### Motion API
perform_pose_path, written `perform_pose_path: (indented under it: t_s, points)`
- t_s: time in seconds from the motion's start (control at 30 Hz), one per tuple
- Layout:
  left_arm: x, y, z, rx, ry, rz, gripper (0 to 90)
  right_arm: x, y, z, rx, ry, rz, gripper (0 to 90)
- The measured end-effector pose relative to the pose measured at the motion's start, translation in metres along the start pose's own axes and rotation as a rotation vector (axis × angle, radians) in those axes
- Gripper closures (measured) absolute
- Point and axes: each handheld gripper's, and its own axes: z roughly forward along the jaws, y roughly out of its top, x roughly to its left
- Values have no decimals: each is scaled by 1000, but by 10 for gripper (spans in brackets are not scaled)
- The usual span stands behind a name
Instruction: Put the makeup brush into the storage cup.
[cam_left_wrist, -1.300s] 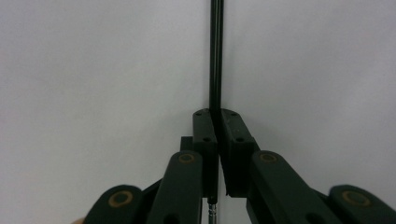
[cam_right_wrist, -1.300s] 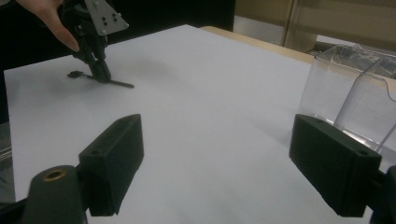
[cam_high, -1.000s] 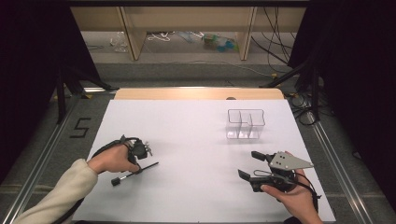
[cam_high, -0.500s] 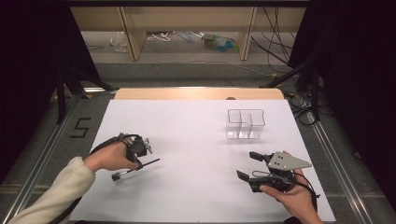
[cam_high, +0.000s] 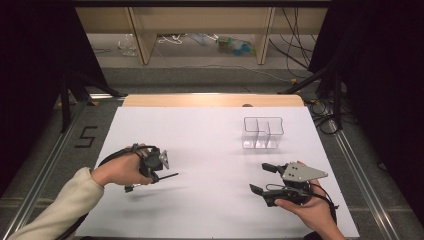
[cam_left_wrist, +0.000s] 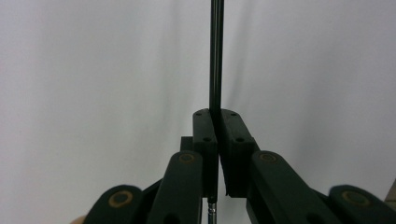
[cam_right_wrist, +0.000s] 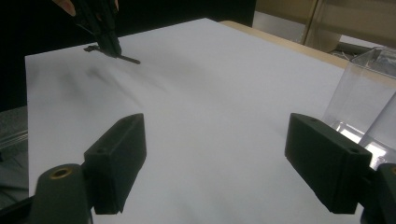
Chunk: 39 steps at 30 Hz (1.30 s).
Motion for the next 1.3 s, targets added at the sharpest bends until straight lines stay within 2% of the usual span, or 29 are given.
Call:
perform_pose_path:
  t_s: [0.03,0.3,0.33,0.4,0.43,0.47,0.9,0.93,1.0,1.03,1.13,1.2,1.27,1.3]
  points:
    - [-1,2,-1,-5,-1,3,854,0,1,1,10,14,-6,219]
    - [-12,15,-8,-28,-13,50,854,0,3,7,12,30,-14,219]
    - [-13,18,-9,-34,-10,60,853,0,3,6,30,27,-20,219]
    - [-14,21,-9,-31,-14,72,854,1,4,11,-1,33,-19,219]
    - [-15,22,-9,-34,-20,67,854,1,4,10,18,46,-22,219]
    - [-16,25,-9,-30,-19,79,854,1,5,11,20,45,-18,219]
    - [-27,48,-12,-42,-44,127,854,3,7,21,22,71,-38,219]
    - [-28,50,-12,-45,-41,133,854,4,7,22,8,65,-37,219]
    - [-29,53,-13,-48,-41,144,854,4,7,22,26,76,-40,219]
    - [-31,54,-13,-45,-49,144,854,4,7,24,10,71,-39,219]
    - [-33,59,-13,-49,-51,154,854,4,8,23,44,72,-43,219]
    - [-34,62,-14,-56,-48,159,854,5,8,26,30,86,-45,219]
    - [-36,65,-14,-53,-48,168,854,6,8,27,34,89,-40,219]
    - [-36,66,-14,-54,-46,175,854,6,7,29,18,82,-45,219]
